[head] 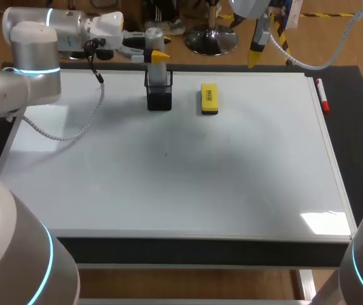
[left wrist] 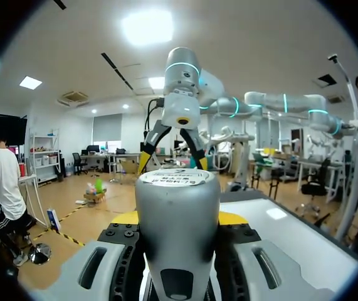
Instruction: Pick up the inspection probe, press it on each red-marked spot on the whiteboard one by one, put down the probe, pick up the eraser, and wipe off all the red marks.
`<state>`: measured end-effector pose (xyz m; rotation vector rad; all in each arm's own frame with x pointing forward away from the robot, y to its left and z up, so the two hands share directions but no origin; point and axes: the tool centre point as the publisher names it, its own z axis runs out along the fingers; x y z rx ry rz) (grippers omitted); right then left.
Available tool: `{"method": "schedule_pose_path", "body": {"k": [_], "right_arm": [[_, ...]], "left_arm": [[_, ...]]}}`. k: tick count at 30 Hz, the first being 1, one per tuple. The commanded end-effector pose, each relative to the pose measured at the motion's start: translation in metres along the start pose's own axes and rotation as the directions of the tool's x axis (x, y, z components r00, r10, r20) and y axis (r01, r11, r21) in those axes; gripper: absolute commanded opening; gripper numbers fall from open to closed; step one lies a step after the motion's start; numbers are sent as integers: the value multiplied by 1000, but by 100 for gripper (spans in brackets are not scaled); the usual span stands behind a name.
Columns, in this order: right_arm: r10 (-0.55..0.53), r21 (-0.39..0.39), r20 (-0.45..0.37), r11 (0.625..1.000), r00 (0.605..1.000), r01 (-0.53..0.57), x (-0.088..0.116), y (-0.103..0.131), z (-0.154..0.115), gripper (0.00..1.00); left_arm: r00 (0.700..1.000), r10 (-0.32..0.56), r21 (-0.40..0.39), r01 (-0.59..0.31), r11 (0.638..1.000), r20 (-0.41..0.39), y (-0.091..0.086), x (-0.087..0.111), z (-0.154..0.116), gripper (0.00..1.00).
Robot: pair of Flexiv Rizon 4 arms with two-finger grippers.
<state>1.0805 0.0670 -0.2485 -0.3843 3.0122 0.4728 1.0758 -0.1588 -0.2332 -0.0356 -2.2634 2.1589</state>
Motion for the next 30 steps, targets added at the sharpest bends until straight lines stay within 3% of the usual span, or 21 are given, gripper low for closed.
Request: {"method": "schedule_pose_path", "body": {"k": [1,30], "right_arm": [[-1,3,-4,1000,1000,1,-1,0,-1,100],[-1,3,-4,1000,1000,1,-1,0,-1,100]], "left_arm": [[1000,1,11,-1,1000,-5,8,-3,3,0],[1000,-27,-14,27,1000,3,37,3,6,0]]}}
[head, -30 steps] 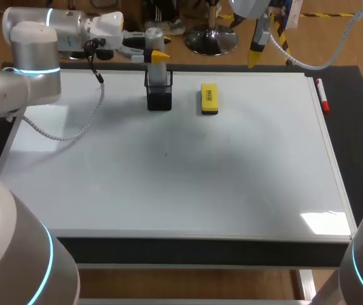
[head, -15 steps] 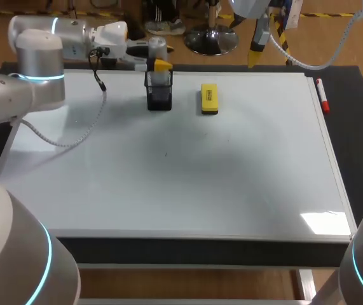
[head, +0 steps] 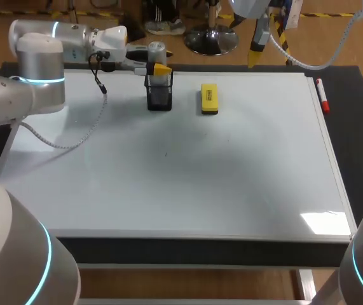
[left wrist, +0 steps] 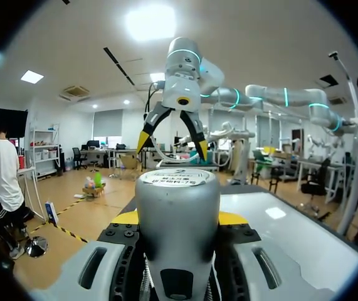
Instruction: Pick up the inspection probe, press it on each red-marked spot on the whiteboard one by one, put down the probe, pick up the eraser, and wipe off all the red marks.
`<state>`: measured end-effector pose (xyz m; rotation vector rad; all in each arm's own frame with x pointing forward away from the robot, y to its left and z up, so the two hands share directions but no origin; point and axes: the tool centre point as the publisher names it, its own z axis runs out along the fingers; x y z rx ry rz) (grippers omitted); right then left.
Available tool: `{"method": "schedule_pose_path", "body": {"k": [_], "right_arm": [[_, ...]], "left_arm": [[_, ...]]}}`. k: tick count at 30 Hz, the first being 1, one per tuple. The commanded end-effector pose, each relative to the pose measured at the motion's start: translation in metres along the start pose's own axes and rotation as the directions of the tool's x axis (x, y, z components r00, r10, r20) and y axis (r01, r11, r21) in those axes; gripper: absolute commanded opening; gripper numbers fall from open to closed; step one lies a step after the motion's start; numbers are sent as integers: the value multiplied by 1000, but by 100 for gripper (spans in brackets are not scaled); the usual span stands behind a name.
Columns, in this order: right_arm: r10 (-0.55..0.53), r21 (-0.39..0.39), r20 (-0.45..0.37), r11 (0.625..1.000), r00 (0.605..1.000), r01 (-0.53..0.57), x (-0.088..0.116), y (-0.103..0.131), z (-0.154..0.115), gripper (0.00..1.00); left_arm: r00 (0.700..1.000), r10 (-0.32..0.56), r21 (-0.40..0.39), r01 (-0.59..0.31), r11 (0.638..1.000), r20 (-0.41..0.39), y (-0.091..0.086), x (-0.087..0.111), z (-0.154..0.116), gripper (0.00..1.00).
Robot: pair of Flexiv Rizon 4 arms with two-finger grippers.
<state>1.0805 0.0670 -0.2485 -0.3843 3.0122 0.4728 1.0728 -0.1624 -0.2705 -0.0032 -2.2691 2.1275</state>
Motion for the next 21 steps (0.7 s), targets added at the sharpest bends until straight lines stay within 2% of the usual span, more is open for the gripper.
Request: {"method": "schedule_pose_path", "body": {"k": [1,15,16,17,18,19,21], "right_arm": [[-1,3,-4,1000,1000,1,-1,0,-1,100],[-1,3,-4,1000,1000,1,-1,0,-1,100],[-1,3,-4,1000,1000,1,-1,0,-1,100],[-1,3,-4,1000,1000,1,-1,0,-1,100],[-1,3,-4,1000,1000,1,-1,0,-1,100],[-1,3,-4,1000,1000,1,-1,0,-1,100],[-1,3,-4,1000,1000,1,-1,0,-1,100]], "left_arm": [[1000,0,2,0,1000,2,0,0,1,0],[1000,-7,3,7,1000,7,3,1,0,0],[1000,-8,2,8,1000,7,3,1,0,20],[1000,-9,0,9,1000,6,3,2,0,48],[1000,-9,-1,9,1000,5,3,2,0,90],[1000,-9,-3,9,1000,5,2,3,0,100],[1000,-8,-12,8,1000,10,2,4,-1,100]]}}
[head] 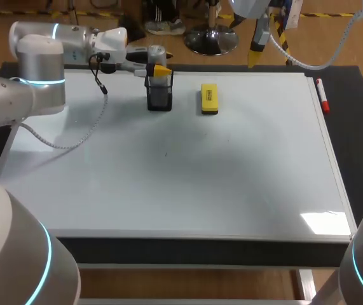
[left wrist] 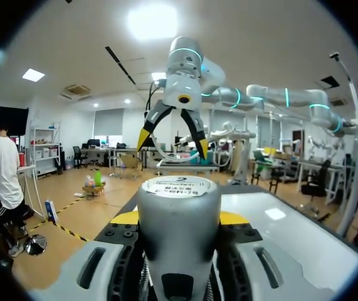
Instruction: Pick up the inspection probe, press it on each red-marked spot on the whiteboard one by one, put down the probe, pick up the eraser, and wipe off all the red marks.
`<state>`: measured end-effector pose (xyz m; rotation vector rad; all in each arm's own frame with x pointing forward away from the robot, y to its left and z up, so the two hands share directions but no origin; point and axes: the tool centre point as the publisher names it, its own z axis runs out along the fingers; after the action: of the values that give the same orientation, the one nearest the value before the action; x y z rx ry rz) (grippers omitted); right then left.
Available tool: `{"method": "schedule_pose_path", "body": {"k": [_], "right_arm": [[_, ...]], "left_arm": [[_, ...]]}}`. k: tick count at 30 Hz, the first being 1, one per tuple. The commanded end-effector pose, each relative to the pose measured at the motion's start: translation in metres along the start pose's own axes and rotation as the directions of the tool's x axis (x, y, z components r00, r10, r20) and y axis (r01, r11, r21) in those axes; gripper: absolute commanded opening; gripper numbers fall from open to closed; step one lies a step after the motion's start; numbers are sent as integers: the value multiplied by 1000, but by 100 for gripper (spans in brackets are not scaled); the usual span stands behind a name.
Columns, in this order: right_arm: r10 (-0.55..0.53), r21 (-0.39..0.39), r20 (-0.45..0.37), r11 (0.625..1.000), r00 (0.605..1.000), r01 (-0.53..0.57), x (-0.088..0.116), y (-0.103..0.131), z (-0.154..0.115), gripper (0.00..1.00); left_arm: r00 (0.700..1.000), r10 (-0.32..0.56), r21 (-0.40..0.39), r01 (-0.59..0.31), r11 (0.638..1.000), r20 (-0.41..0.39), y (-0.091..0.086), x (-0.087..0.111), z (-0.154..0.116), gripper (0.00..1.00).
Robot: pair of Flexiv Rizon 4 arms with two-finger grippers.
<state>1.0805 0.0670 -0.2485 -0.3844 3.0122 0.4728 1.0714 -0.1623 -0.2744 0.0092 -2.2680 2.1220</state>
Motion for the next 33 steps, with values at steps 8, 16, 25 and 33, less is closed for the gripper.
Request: {"method": "schedule_pose_path", "body": {"k": [8,16,25,33], "right_arm": [[-1,3,-4,1000,1000,1,-1,0,-1,100],[-1,3,-4,1000,1000,1,-1,0,-1,100],[-1,3,-4,1000,1000,1,-1,0,-1,100],[-1,3,-4,1000,1000,1,-1,0,-1,100]], "left_arm": [[999,27,-52,-26,998,24,-8,3,-11,100],[997,68,-155,-61,986,40,-15,7,-25,100],[990,126,-281,-105,954,58,-21,12,-45,100],[978,187,-390,-136,911,97,-33,19,-65,100]]}}
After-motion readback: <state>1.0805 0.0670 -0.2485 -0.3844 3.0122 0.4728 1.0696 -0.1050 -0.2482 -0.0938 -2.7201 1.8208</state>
